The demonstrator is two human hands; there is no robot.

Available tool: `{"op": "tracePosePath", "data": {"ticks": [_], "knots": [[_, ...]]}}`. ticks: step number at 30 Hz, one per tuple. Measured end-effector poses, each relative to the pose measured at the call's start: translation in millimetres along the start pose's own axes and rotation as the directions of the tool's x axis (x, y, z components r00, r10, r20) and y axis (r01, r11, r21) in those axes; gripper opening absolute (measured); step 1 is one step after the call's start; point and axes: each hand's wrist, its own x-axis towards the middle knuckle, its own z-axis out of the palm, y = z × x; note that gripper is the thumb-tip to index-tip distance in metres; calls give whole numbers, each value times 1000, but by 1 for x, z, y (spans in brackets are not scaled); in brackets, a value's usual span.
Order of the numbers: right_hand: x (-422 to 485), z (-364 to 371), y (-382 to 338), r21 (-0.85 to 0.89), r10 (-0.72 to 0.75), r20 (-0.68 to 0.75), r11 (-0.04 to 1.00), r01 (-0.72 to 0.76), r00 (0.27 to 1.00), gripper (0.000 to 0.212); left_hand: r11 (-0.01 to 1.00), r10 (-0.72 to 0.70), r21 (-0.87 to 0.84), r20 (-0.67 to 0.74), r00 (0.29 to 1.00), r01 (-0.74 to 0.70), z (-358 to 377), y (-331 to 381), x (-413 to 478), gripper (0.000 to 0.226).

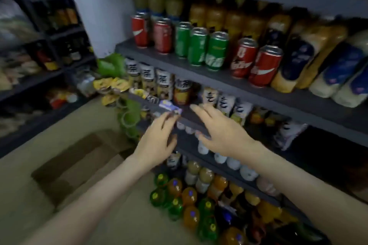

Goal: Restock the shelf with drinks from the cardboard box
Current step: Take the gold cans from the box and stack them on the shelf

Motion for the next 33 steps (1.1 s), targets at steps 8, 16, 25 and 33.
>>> {"op": "tracePosePath", "data": {"ticks": [8,16,25,33], "knots": [[106,114,-81,45,-244,382,968,246,892,64,838,-546,160,213,810,522,-23,-149,-141,54],[244,236,-185,215,-319,625,948,236,713,65,686,-716,241,388,580,686,-60,-286,-237,56],[346,341,-233,211,-257,762,966,147,595,63,463,-849,252,402,344,850,-90,-418,-258,58],[430,453,-232,178,-195,847,981,82,494,63,128,-913,182,405,44,975,-43,-519,-261,61]]}}
